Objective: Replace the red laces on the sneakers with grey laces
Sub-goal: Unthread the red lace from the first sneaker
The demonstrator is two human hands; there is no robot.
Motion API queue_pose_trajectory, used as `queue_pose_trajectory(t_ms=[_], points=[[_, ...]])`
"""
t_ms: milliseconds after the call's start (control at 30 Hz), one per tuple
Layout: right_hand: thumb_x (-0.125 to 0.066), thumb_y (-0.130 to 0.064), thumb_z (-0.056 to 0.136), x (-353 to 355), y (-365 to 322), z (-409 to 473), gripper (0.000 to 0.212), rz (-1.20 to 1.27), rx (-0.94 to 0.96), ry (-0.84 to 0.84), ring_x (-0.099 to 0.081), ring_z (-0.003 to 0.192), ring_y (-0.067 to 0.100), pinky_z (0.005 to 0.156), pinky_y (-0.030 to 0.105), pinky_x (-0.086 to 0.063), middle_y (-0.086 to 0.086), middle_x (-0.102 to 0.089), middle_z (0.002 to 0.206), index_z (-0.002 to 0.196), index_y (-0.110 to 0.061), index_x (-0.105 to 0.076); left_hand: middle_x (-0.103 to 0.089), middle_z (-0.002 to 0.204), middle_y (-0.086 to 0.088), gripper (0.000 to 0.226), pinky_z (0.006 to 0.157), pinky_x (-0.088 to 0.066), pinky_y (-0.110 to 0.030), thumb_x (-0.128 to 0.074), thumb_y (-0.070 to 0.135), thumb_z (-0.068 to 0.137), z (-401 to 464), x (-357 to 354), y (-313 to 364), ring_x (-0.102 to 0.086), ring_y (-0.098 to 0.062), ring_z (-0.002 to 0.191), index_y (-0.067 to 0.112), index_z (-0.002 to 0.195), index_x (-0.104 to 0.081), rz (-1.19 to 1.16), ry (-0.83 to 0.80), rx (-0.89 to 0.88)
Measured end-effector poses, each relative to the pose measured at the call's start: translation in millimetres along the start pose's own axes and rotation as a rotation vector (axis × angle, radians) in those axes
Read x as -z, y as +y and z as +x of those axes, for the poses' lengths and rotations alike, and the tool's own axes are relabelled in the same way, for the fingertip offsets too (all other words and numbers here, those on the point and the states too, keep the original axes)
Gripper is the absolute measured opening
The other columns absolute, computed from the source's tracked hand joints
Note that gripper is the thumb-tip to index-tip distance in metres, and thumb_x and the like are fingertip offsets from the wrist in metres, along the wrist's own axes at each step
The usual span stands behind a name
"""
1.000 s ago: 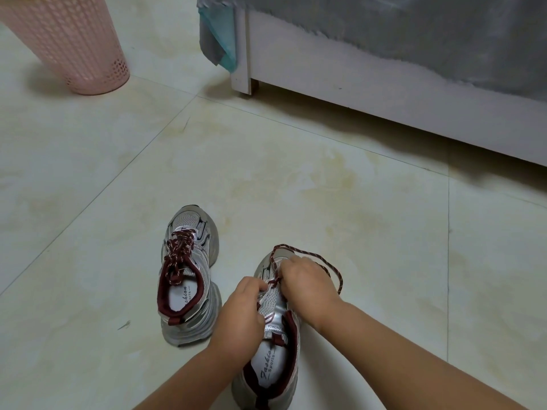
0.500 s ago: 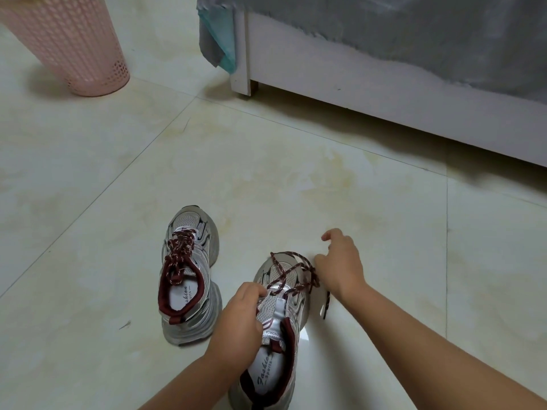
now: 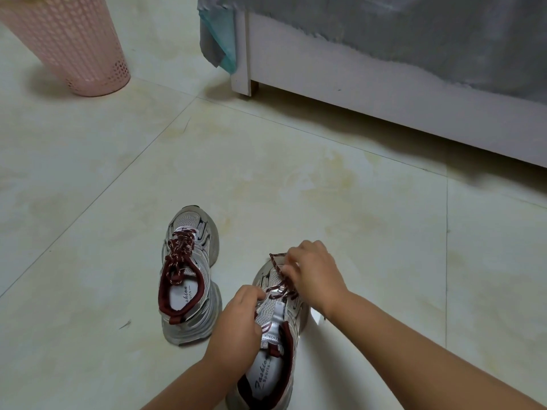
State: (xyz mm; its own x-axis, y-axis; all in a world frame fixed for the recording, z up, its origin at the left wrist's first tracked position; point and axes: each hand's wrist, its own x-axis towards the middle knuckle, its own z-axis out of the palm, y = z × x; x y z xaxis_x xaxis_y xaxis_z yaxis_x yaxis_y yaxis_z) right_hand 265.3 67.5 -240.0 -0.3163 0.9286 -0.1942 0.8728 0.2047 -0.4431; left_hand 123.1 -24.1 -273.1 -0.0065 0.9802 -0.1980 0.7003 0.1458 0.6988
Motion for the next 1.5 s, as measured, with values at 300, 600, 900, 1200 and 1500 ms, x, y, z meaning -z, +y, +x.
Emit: queue_pose_trajectory(t_ms=[300,600,900,1200,1500], points=[[-0.045,-0.001,0.081,-8.8,-12.0,0.2,0.022,-0.071,-0.094,0.017,-0.041,0.106,0.026,0.075,0.031,-0.028,0.005,-0.051,0.104,0.089,-0.016,-0.060,-0.046,0.108,0.014,0.053,0.073,-0.033,-0.012,-0.041,-0.010,0.071,-3.4,0.1,2.7,-0.046,-0.003,0.088,0.020,0.114,-0.048,0.025,-0.026,-0.017],[-0.044,-0.004,0.089,26.7,17.7,13.4,0.026,0.107,-0.415,0.320,-0.037,0.116,0.027,0.088,0.037,-0.033,0.008,-0.050,0.118,0.106,-0.018,-0.058,-0.042,0.104,0.017,0.050,0.071,-0.032,-0.008,-0.044,-0.009,0.075,-3.3,0.8,4.8,-0.043,-0.002,0.085,0.022,0.114,-0.047,0.014,-0.016,0.003],[-0.055,-0.015,0.085,-25.2,-11.6,-7.3,0.017,-0.024,0.137,-0.137,-0.041,0.112,0.021,0.087,0.028,-0.033,0.001,-0.055,0.112,0.095,-0.018,-0.069,-0.046,0.105,0.015,0.049,0.072,-0.038,-0.015,-0.046,-0.008,0.073,-2.9,1.5,6.1,-0.047,-0.002,0.087,0.022,0.111,-0.050,-0.013,-0.033,0.029],[-0.041,0.010,0.077,-0.6,3.9,4.5,0.040,0.246,-0.254,0.116,-0.040,0.084,0.020,0.065,0.025,-0.026,0.003,-0.041,0.088,0.057,-0.024,-0.036,-0.045,0.104,0.016,0.046,0.073,-0.041,-0.018,-0.045,-0.007,0.077,-2.7,0.1,7.1,-0.049,-0.003,0.085,0.022,0.113,-0.048,-0.019,-0.050,0.049],[-0.035,0.012,0.081,17.8,20.8,5.5,0.027,0.378,-0.585,0.399,-0.045,0.094,0.027,0.072,0.029,-0.033,0.008,-0.041,0.101,0.084,-0.009,-0.053,-0.046,0.108,0.014,0.046,0.073,-0.035,-0.011,-0.043,-0.008,0.079,-1.7,-0.5,8.7,-0.049,-0.003,0.089,0.020,0.115,-0.048,-0.019,-0.051,0.051]])
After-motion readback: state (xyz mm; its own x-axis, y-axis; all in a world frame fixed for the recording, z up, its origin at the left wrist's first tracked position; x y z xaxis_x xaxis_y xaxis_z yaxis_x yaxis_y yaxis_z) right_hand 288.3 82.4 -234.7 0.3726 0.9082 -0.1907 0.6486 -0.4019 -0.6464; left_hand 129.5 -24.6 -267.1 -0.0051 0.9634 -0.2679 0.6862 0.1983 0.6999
